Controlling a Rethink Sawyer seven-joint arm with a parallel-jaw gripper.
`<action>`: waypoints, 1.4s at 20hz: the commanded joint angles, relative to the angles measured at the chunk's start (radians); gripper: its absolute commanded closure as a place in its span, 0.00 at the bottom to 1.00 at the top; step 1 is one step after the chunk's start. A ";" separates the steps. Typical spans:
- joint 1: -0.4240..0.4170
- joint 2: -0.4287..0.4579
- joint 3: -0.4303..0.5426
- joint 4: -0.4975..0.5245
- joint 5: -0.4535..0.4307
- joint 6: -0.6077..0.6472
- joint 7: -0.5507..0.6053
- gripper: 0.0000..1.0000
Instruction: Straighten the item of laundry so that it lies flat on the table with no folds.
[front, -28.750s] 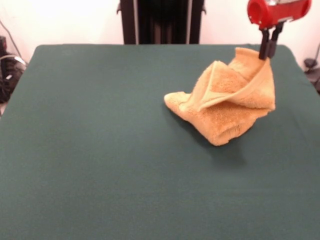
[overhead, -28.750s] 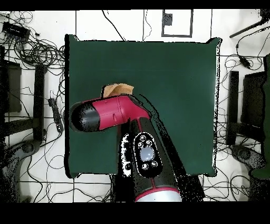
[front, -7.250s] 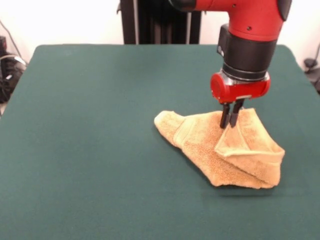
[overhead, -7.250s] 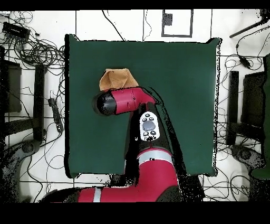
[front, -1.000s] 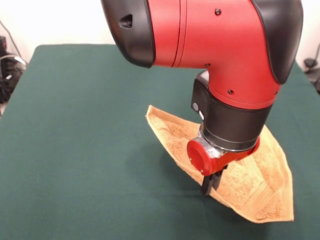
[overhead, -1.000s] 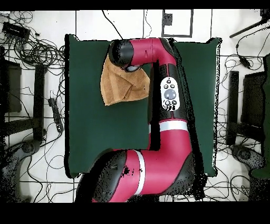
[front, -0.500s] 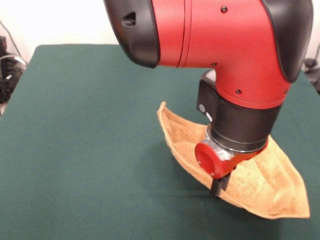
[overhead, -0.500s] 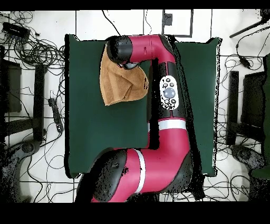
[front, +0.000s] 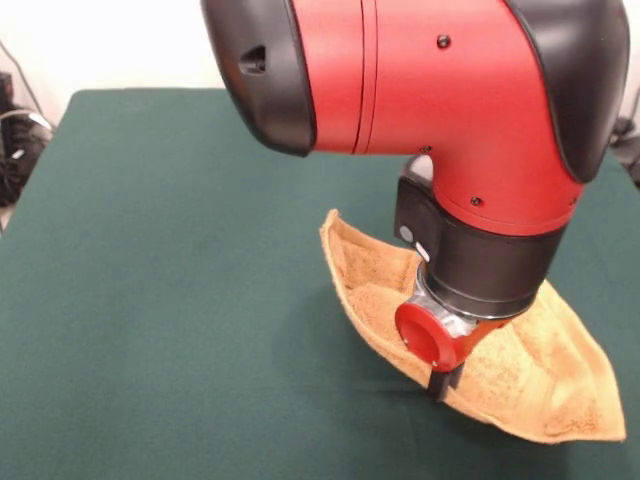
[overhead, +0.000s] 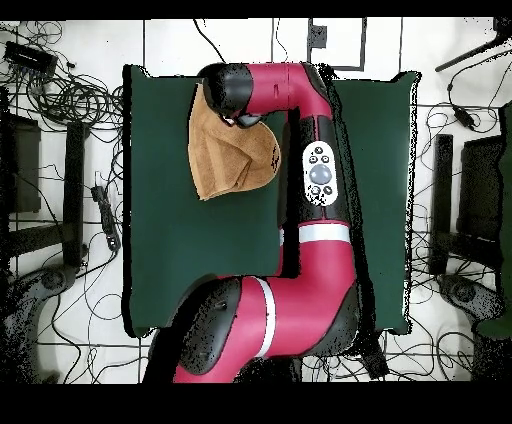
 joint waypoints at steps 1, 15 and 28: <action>0.008 -0.059 0.055 0.232 0.065 -0.092 0.007 1.00; -0.012 -0.166 -0.041 0.566 0.146 -0.363 0.311 1.00; 0.005 -0.095 -0.080 0.431 0.178 -0.287 0.193 1.00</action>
